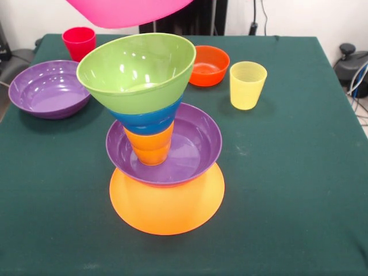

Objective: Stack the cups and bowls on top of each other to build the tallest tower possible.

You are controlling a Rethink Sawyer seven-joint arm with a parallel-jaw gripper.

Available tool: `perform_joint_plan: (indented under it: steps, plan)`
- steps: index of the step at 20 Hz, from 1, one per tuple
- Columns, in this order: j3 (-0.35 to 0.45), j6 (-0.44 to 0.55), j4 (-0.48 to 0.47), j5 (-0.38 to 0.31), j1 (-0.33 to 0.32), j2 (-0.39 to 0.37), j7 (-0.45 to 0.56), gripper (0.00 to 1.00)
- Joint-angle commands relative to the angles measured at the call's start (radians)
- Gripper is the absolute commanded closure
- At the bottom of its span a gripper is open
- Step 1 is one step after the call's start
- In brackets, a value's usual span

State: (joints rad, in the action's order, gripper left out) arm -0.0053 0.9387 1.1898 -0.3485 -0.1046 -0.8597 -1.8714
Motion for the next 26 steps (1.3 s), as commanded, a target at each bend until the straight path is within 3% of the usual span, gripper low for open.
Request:
perform_joint_plan:
  steps: [1,14,26]
  plan:
    - [0.019,-0.086,0.085,-0.099,0.015,0.032,0.04,1.0]
    - [-0.058,-0.096,0.034,-0.154,0.105,0.076,-0.096,1.0]
    - [-0.149,-0.164,0.033,-0.182,0.173,0.102,-0.15,1.0]
